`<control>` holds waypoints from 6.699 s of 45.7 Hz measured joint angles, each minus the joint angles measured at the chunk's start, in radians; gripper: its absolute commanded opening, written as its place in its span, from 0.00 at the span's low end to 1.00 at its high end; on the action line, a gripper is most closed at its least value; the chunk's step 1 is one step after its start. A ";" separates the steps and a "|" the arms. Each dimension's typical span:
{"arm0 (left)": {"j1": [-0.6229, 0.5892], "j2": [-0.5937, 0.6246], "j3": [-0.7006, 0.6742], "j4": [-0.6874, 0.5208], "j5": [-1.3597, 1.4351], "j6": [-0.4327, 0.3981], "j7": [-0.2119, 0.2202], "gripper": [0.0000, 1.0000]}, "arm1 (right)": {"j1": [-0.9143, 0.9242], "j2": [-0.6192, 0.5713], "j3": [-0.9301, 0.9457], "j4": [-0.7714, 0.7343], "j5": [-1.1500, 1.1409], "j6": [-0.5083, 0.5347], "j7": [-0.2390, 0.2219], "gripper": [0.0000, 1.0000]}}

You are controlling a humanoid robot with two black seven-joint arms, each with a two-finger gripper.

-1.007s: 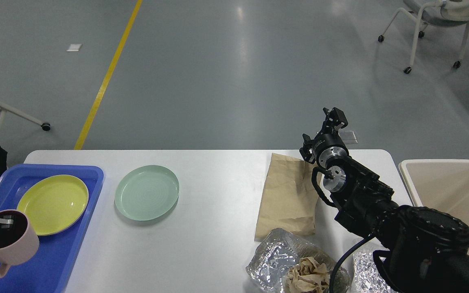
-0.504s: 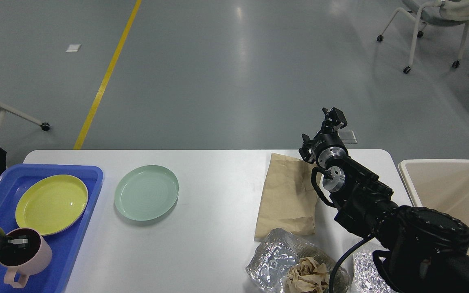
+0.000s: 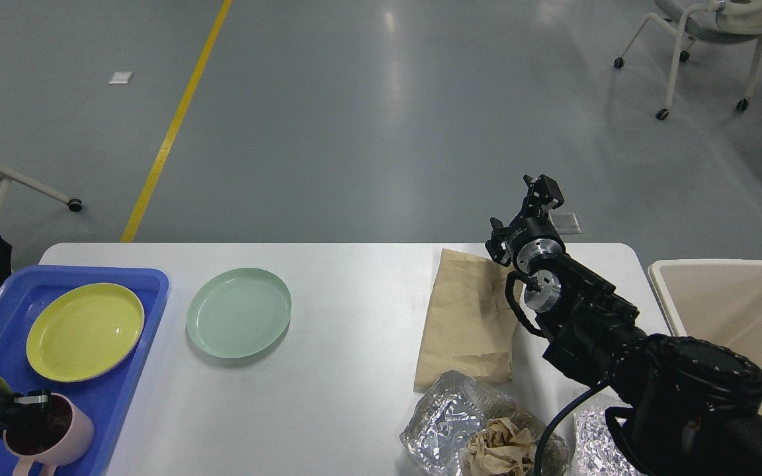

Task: Tidy desktop
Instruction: 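Lift the pink mug and set it down on the blue tray, then release the mug and raise the left gripper, then lower the left gripper to the pale green plate's rim and grasp, then lift the pale green plate up toward the blue tray, then lower the green plate onto the yellow plate in the tray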

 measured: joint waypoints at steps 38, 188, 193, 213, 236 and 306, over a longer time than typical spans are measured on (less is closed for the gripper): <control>-0.558 0.164 0.016 -0.016 -0.006 -0.719 -0.012 0.66 | 0.000 0.000 0.000 0.000 0.000 0.000 0.000 1.00; 0.559 -0.312 -0.941 0.404 -0.371 0.409 0.002 0.21 | 0.000 0.000 0.000 0.000 0.000 0.000 0.000 1.00; 0.559 -0.310 -0.940 0.404 -0.370 0.409 0.003 0.10 | 0.000 0.001 0.000 0.000 0.000 0.000 0.000 1.00; 0.524 -0.289 -0.938 0.363 -0.368 0.404 0.004 0.00 | 0.000 0.000 0.000 0.000 0.000 0.000 0.000 1.00; 0.018 0.069 -0.583 -0.089 -0.357 0.023 0.000 0.00 | 0.000 0.000 0.000 0.000 0.000 0.000 0.000 1.00; -0.699 0.190 0.217 -0.005 -0.256 -0.372 -0.101 0.02 | 0.000 0.000 0.000 0.000 0.000 0.000 0.001 1.00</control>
